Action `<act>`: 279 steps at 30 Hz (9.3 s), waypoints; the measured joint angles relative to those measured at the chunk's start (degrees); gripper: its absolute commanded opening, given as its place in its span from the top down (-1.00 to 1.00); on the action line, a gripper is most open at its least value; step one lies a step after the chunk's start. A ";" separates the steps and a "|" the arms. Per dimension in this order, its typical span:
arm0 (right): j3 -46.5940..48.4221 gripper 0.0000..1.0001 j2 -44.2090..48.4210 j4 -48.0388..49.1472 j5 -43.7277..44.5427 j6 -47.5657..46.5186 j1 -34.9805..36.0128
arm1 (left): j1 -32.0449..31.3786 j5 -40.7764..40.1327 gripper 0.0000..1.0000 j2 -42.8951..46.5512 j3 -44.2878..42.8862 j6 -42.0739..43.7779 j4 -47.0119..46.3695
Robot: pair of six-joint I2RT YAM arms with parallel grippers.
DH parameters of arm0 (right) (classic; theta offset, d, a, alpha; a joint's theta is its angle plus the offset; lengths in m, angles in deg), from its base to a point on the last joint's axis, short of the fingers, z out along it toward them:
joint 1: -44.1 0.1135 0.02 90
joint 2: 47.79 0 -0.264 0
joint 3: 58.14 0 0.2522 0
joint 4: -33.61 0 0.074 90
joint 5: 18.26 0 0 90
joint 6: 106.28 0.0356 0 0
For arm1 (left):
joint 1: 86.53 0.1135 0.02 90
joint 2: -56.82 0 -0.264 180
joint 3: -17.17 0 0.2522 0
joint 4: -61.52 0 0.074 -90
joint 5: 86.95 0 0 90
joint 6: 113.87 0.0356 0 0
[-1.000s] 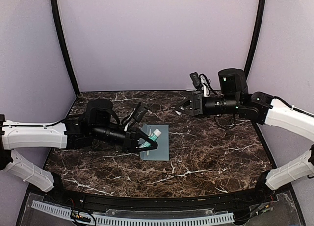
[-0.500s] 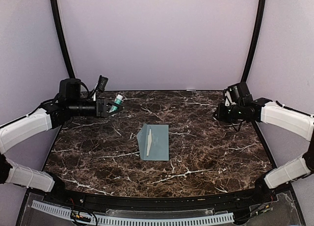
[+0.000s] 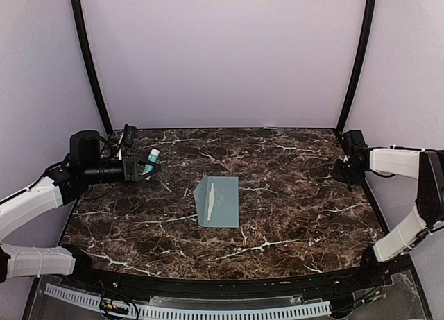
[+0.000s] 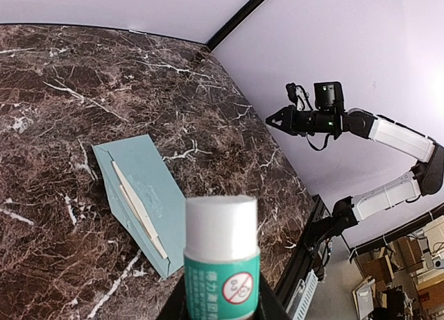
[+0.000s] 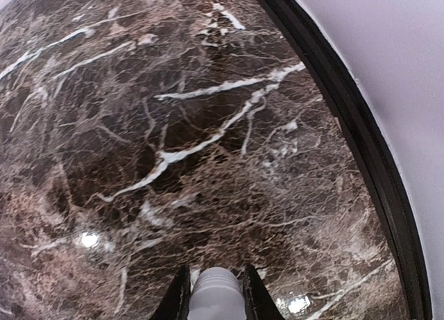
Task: Place the letter into the envelope and seal it
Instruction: Place the solid glue cap at the center of the board, then unscrew the solid glue.
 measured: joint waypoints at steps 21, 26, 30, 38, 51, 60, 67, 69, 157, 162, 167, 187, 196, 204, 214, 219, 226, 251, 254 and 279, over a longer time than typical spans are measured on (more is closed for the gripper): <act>-2.62 0.03 -8.87 6.34 0.33 -2.08 -3.37 | 0.00 -0.44 1.00 5.11 3.72 -6.99 -3.87; -2.62 -0.20 -8.79 6.40 0.31 -2.08 -3.37 | 0.00 -0.44 1.00 5.11 3.96 -7.21 -3.91; -2.34 -0.31 -7.28 4.90 0.22 -2.43 -3.37 | 0.00 0.28 1.00 5.14 4.00 -7.32 -4.61; 2.29 -0.36 5.88 0.17 -6.49 -5.90 -3.37 | 0.00 5.68 1.00 5.86 5.62 -8.37 -11.47; 4.50 -0.45 21.81 8.59 -36.89 3.98 19.23 | -7.30 6.25 1.00 5.33 3.06 -9.01 -20.31; 10.95 -0.42 15.87 29.18 -43.43 13.29 41.42 | -21.75 -0.61 0.99 -4.72 -6.40 -8.46 -27.96; 19.23 -0.31 7.91 38.01 -46.10 13.99 49.00 | -26.77 -4.11 0.99 -9.49 -11.61 -8.44 -33.86; 20.68 -0.24 6.10 38.88 -46.62 13.99 49.68 | -27.71 -5.14 0.99 -9.73 -11.89 -8.44 -35.30; 29.88 0.91 2.97 19.78 -39.17 9.27 49.35 | -32.50 -11.37 1.00 -16.06 -15.69 -8.44 -22.88; 31.76 0.95 0.46 16.04 -29.81 9.38 51.04 | -32.59 -17.70 1.00 -16.24 -17.29 -6.47 -15.43; 32.52 0.96 -3.02 12.92 -21.31 11.21 52.39 | -32.59 -24.11 1.00 -17.49 -17.57 -6.21 -8.98; 29.33 -0.62 1.51 10.25 -13.49 11.32 53.48 | -28.65 -20.92 1.00 -19.17 -14.47 -10.10 -11.17; 17.53 -0.59 13.66 24.13 -29.83 10.78 45.86 | -27.17 -5.42 1.00 -16.48 -12.24 -10.93 -21.40; 15.61 -0.36 8.22 40.46 -51.78 14.78 46.31 | -27.17 8.20 1.00 -13.79 -11.85 -11.02 -31.30; 20.59 0.26 2.56 43.15 -59.76 13.68 49.72 | -27.23 13.40 1.00 -14.03 -11.85 -11.96 -35.19; 21.03 0.40 2.23 44.35 -60.17 14.12 51.06 | -27.69 14.62 1.00 -14.71 -11.87 -13.14 -38.21; 20.96 0.54 1.07 48.00 -60.22 16.33 51.95 | -28.24 15.52 1.00 -14.78 -11.87 -13.40 -39.71; 21.38 1.00 1.53 35.01 -42.49 8.52 52.22 | -28.57 -4.42 1.00 -11.67 -13.14 -2.80 -19.10; 22.56 1.00 1.01 31.32 -38.82 7.91 52.26 | -28.57 -8.15 1.00 -11.96 -13.97 -1.73 -15.45; 31.95 0.23 -5.03 12.83 -13.49 7.08 56.76 | -28.39 -21.44 1.00 -15.76 -16.26 -2.05 -5.53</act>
